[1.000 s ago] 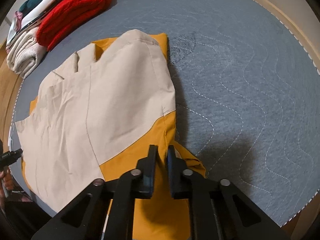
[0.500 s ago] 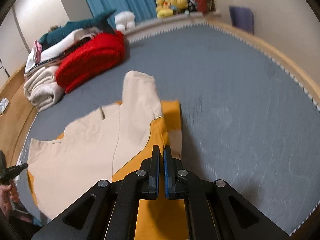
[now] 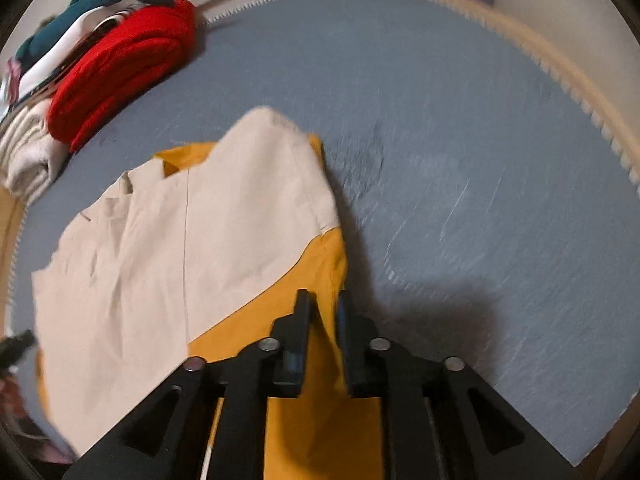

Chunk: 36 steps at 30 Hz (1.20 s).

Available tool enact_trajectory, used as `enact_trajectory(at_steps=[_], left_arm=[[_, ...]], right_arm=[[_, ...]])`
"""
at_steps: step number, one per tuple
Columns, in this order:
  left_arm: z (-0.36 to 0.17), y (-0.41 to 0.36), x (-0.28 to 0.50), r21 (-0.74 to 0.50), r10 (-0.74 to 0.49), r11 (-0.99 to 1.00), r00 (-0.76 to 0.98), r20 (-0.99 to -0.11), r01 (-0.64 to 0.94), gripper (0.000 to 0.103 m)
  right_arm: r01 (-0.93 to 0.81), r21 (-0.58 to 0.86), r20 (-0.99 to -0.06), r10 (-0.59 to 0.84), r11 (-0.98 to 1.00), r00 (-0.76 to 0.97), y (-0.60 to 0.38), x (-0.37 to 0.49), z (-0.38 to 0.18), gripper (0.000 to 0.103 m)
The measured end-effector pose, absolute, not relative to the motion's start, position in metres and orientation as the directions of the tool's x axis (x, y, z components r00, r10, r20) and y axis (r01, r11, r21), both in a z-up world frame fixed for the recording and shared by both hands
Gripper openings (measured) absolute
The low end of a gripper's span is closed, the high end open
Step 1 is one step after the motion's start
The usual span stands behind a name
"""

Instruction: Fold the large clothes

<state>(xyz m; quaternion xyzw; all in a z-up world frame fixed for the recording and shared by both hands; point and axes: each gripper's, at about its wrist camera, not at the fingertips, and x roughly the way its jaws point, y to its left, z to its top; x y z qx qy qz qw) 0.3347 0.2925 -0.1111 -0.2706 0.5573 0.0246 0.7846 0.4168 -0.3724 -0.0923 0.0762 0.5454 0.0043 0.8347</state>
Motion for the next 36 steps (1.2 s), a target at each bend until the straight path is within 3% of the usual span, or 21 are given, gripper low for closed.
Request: enact_trajectory(at_steps=[2, 3, 4, 5, 7, 9, 12, 17, 30, 36], left_arm=[[-0.119, 0.296, 0.339, -0.441, -0.311, 0.825, 0.367, -0.877, -0.354, 0.048], [-0.123, 0.295, 0.339, -0.458, -0.332, 0.817, 0.362, -0.871, -0.351, 0.040], [-0.124, 0.293, 0.340, -0.457, -0.336, 0.821, 0.357, -0.872, -0.343, 0.023], [-0.124, 0.292, 0.340, -0.449, -0.329, 0.829, 0.359, -0.873, -0.334, 0.013], [-0.111, 0.288, 0.341, -0.429, -0.300, 0.853, 0.393, -0.869, -0.298, 0.003], [-0.084, 0.286, 0.342, -0.411, -0.259, 0.875, 0.468, -0.845, -0.257, 0.002], [-0.051, 0.285, 0.340, -0.417, -0.216, 0.879, 0.588, -0.779, -0.230, 0.002], [-0.051, 0.280, 0.354, -0.352, -0.113, 0.895, 0.624, -0.773, -0.275, 0.002], [-0.139, 0.257, 0.401, -0.163, -0.013, 0.937, 0.436, -0.900, -0.310, 0.003], [-0.143, 0.260, 0.406, -0.183, -0.036, 0.928, 0.411, -0.911, -0.324, 0.009]], right_arm=[[0.084, 0.153, -0.920, 0.111, 0.985, 0.375, -0.374, 0.419, -0.098, 0.030], [0.085, 0.151, -0.926, 0.111, 0.985, 0.360, -0.375, 0.420, -0.101, 0.030], [0.084, 0.151, -0.931, 0.113, 0.985, 0.347, -0.377, 0.422, -0.104, 0.030], [0.084, 0.152, -0.934, 0.116, 0.985, 0.337, -0.376, 0.423, -0.106, 0.030], [0.079, 0.139, -0.931, 0.103, 0.987, 0.350, -0.376, 0.422, -0.103, 0.016], [0.069, 0.135, -0.911, 0.096, 0.988, 0.400, -0.375, 0.416, -0.092, 0.005], [0.048, 0.157, -0.829, 0.106, 0.986, 0.550, -0.370, 0.410, -0.054, 0.004], [0.055, 0.120, -0.745, 0.053, 0.991, 0.665, -0.359, 0.419, -0.034, 0.004], [0.104, -0.082, -0.877, -0.121, 0.991, 0.465, -0.343, 0.483, -0.127, 0.004], [0.101, -0.162, -0.877, -0.190, 0.982, 0.442, -0.332, 0.485, -0.144, 0.005]])
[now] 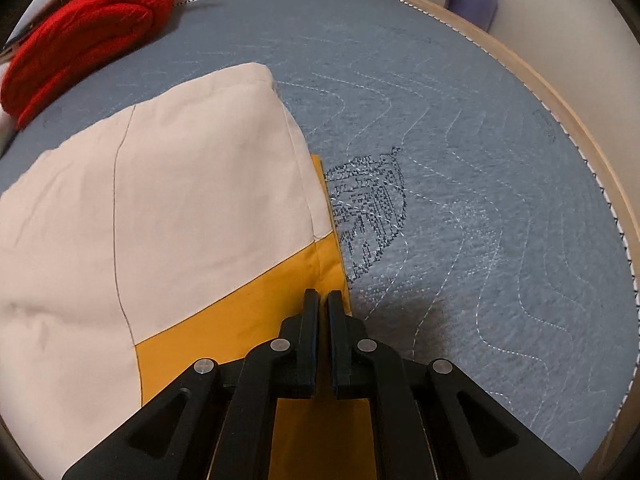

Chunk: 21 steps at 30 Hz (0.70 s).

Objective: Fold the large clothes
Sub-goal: 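Fold the bundle over onto itself with both tools and release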

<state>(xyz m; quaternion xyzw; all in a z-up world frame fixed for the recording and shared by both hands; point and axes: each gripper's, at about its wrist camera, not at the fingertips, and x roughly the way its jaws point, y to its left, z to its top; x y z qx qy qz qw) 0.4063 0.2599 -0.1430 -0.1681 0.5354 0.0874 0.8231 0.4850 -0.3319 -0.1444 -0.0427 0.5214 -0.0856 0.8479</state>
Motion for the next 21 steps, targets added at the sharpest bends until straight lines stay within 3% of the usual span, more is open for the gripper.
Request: enact_trajectory(at_steps=[1, 4, 6, 11, 16, 18, 21], left_arm=[[-0.140, 0.262, 0.406, -0.188, -0.042, 0.927, 0.409, -0.912, -0.324, 0.012], [-0.121, 0.270, 0.396, -0.195, -0.038, 0.921, 0.418, -0.908, -0.338, 0.028], [-0.103, 0.270, 0.386, -0.201, -0.038, 0.926, 0.452, -0.891, -0.319, 0.030], [-0.062, 0.256, 0.352, -0.156, -0.023, 0.966, 0.536, -0.844, -0.205, 0.033], [-0.076, 0.212, 0.325, -0.365, -0.366, 0.927, 0.415, -0.833, 0.086, 0.033], [-0.094, 0.192, 0.312, -0.283, -0.323, 0.945, 0.351, -0.879, 0.162, 0.033], [-0.135, 0.187, 0.302, -0.184, -0.224, 0.967, 0.236, -0.946, 0.179, 0.035]], right_arm=[[0.102, -0.160, -0.876, -0.189, 0.982, 0.443, -0.333, 0.486, -0.142, 0.006], [0.133, -0.159, -0.865, -0.203, 0.978, 0.458, -0.342, 0.477, -0.130, 0.025], [0.190, -0.165, -0.842, -0.239, 0.968, 0.484, -0.353, 0.465, -0.114, 0.039], [0.228, -0.171, -0.764, -0.275, 0.959, 0.584, -0.365, 0.427, -0.074, 0.042], [0.000, -0.111, -0.783, -0.088, 0.994, 0.615, -0.353, 0.390, -0.067, 0.041], [-0.107, -0.092, -0.842, -0.021, 0.990, 0.538, -0.347, 0.380, -0.083, 0.041], [-0.163, -0.173, -0.934, -0.109, 0.971, 0.341, -0.352, 0.371, -0.134, 0.041]])
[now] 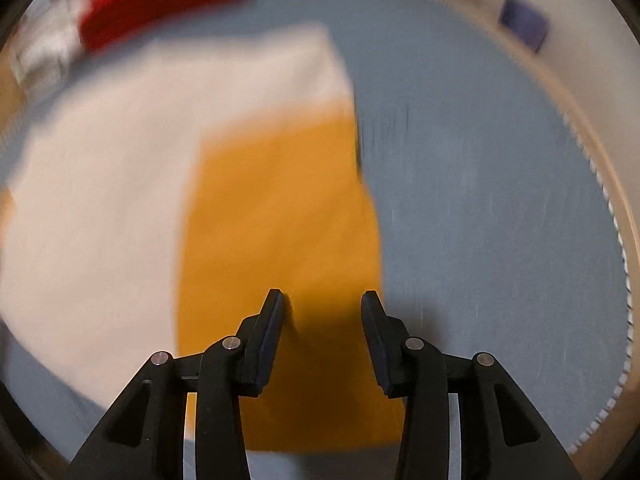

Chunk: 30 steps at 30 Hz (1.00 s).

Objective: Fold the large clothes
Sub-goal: 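Fold the bundle over onto itself with both tools and release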

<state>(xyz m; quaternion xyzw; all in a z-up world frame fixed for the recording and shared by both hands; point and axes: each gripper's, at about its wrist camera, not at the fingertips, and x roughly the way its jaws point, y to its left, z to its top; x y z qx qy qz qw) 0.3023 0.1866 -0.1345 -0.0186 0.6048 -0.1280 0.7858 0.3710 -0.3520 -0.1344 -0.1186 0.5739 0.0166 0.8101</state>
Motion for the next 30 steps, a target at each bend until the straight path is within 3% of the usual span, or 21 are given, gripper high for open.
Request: enact_trajectory(at_steps=[2, 6, 9, 15, 21, 25, 30], left_arm=[[-0.127, 0.194, 0.304, -0.201, -0.234, 0.967, 0.240, -0.942, 0.155, 0.035], [-0.123, 0.217, 0.295, -0.246, -0.257, 0.966, 0.232, -0.938, 0.074, 0.025], [-0.133, 0.227, 0.289, -0.233, -0.238, 0.971, 0.185, -0.954, 0.046, 0.019], [-0.123, 0.233, 0.259, -0.151, -0.145, 0.988, 0.178, -0.973, -0.018, 0.018], [-0.079, 0.258, 0.203, -0.138, -0.060, 0.966, 0.331, -0.942, -0.219, 0.018], [-0.063, 0.257, 0.160, -0.283, -0.129, 0.916, 0.461, -0.878, -0.284, 0.018], [-0.092, 0.231, 0.147, -0.442, -0.231, 0.830, 0.511, -0.828, -0.341, 0.018]], right_arm=[[-0.171, -0.171, -0.940, -0.109, 0.970, 0.324, -0.359, 0.366, -0.142, 0.041], [-0.092, -0.146, -0.943, -0.111, 0.985, 0.314, -0.370, 0.364, -0.135, 0.042], [-0.092, -0.176, -0.948, -0.143, 0.980, 0.286, -0.369, 0.363, -0.142, 0.042], [-0.014, -0.222, -0.946, -0.212, 0.975, 0.245, -0.378, 0.355, -0.141, 0.042], [0.184, -0.401, -0.882, -0.432, 0.898, 0.187, -0.424, 0.339, -0.122, 0.042], [0.260, -0.193, -0.844, -0.295, 0.946, 0.448, -0.423, 0.324, -0.059, 0.042], [0.070, -0.117, -0.729, -0.133, 0.991, 0.671, -0.350, 0.285, -0.011, 0.042]])
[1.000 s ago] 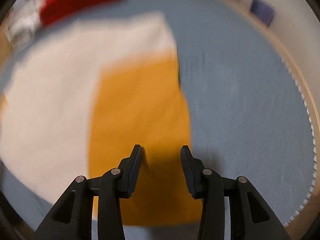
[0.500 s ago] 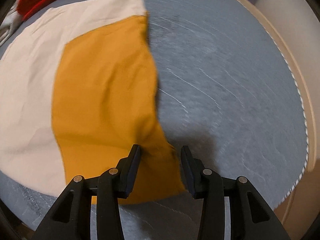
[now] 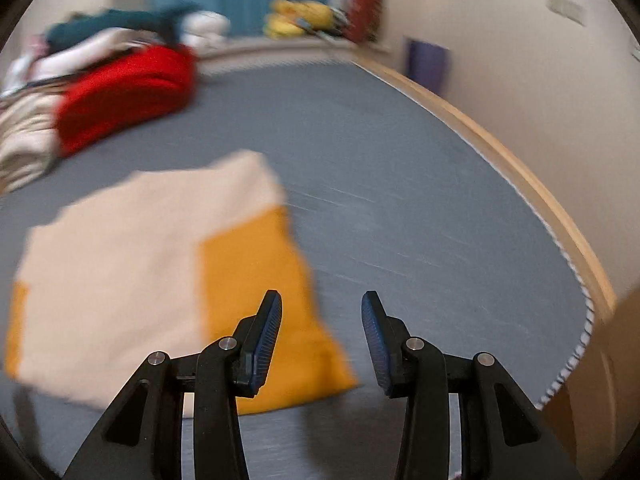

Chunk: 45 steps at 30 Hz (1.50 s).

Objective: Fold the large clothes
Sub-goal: 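Fold the bundle over onto itself with both tools and release, then grasp the orange sleeve with the left tool and lift it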

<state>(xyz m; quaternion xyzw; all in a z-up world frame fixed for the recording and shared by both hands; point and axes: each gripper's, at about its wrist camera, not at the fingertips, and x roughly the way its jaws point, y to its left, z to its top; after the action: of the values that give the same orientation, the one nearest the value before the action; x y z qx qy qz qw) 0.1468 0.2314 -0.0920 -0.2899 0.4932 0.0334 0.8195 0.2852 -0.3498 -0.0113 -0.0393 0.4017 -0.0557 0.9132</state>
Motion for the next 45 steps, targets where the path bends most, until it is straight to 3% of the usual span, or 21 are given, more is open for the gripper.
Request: enact_trajectory(at_steps=[2, 4, 7, 13, 19, 30, 32, 34, 36, 45], left_arm=[[-0.103, 0.222, 0.164, -0.499, -0.270, 0.783, 0.521, -0.810, -0.371, 0.019], [-0.114, 0.224, 0.169, -0.559, -0.311, 0.719, 0.528, -0.790, -0.413, 0.030], [-0.132, 0.232, 0.167, -0.622, -0.350, 0.622, 0.541, -0.765, -0.476, 0.038], [-0.147, 0.239, 0.176, -0.700, -0.422, 0.521, 0.564, -0.709, -0.490, 0.051], [-0.158, 0.240, 0.192, -0.739, -0.410, 0.463, 0.621, -0.669, -0.490, 0.056], [-0.158, 0.234, 0.219, -0.725, -0.298, 0.476, 0.684, -0.665, -0.498, 0.056], [-0.156, 0.230, 0.227, -0.705, -0.285, 0.510, 0.677, -0.678, -0.492, 0.052], [-0.156, 0.228, 0.232, -0.695, -0.293, 0.530, 0.664, -0.688, -0.486, 0.030], [-0.153, 0.227, 0.233, -0.680, -0.282, 0.558, 0.662, -0.694, -0.476, 0.019], [-0.089, 0.215, 0.224, -0.585, -0.175, 0.696, 0.692, -0.701, -0.416, 0.012]], right_arm=[[0.007, -0.099, -0.721, -0.076, 0.995, 0.688, -0.322, 0.273, -0.012, 0.042], [-0.052, -0.097, -0.728, -0.035, 0.994, 0.685, -0.305, 0.271, -0.017, 0.042], [-0.143, -0.104, -0.751, 0.017, 0.984, 0.660, -0.271, 0.267, -0.034, 0.042], [-0.338, -0.213, -0.783, 0.047, 0.917, 0.620, -0.198, 0.263, -0.068, 0.042], [-0.408, -0.198, -0.819, 0.078, 0.891, 0.568, -0.169, 0.261, -0.088, 0.042], [-0.372, -0.129, -0.861, 0.082, 0.919, 0.502, -0.166, 0.286, -0.104, 0.042], [-0.370, -0.127, -0.864, 0.080, 0.920, 0.497, -0.165, 0.287, -0.106, 0.042], [-0.370, -0.127, -0.867, 0.078, 0.920, 0.492, -0.163, 0.288, -0.109, 0.042], [-0.377, -0.132, -0.869, 0.076, 0.917, 0.488, -0.160, 0.287, -0.111, 0.042], [-0.383, -0.129, -0.845, 0.100, 0.915, 0.525, -0.144, 0.285, -0.104, 0.042]])
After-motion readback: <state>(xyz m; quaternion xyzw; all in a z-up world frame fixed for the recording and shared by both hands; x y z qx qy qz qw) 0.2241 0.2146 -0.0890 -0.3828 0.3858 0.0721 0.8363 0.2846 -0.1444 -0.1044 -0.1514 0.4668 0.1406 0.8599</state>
